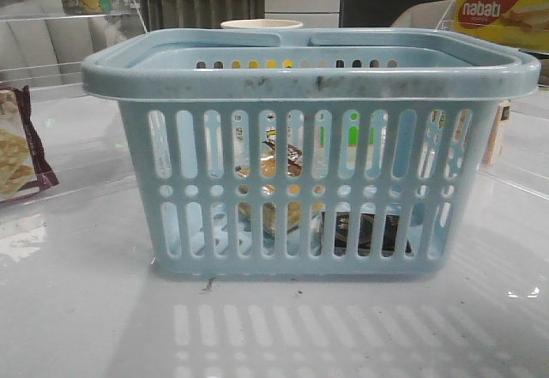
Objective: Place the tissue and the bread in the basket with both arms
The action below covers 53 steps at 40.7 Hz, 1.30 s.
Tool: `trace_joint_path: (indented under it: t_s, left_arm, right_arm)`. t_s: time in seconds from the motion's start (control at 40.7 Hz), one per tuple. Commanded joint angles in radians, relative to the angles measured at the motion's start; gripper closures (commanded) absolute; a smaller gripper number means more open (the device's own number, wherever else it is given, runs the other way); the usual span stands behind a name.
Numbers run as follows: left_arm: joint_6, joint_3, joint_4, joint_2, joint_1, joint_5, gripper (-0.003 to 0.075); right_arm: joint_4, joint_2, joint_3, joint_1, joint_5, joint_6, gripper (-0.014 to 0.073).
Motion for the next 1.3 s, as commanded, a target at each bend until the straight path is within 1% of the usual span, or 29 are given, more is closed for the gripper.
trace_joint_path:
  t_s: [0.0,0.147,0.27,0.368,0.54,0.982,1.277]
  left_arm:
    - [-0.004,-0.001,-0.001,-0.018,0.0,-0.085,0.0629]
    - [-0.004,-0.001,-0.001,-0.018,0.0,-0.085,0.0629]
    - [-0.004,-0.001,-0.001,-0.018,0.0,-0.085,0.0629]
    - [-0.004,-0.001,-0.001,-0.018,0.0,-0.085,0.0629]
    - [-0.004,-0.001,-0.001,-0.018,0.0,-0.085,0.0629]
    - [-0.004,-0.001,-0.001,-0.017,0.0,-0.085,0.0629]
    - [-0.004,-0.001,-0.001,-0.017,0.0,-0.085,0.0629]
  right_arm:
    - [0.015,-0.067,0.051,-0.078,-0.217,-0.004,0.0537]
    - [0.018,-0.224,0.252,-0.211,-0.479,-0.004,0.0537]
    - [0.02,-0.357,0.43,-0.308,-0.636,-0.004,0.0537]
    - [0.039,-0.449,0.555,-0.367,-0.709,-0.004,0.0537]
    - [0.069,-0.536,0.699,-0.413,-0.811,-0.004,0.0537]
    - [0.075,-0.535,0.699,-0.397,-0.812,-0.004,0.0537]
    - [0.075,-0.535,0.699,-0.355,-0.811,-0.004,0.0537]
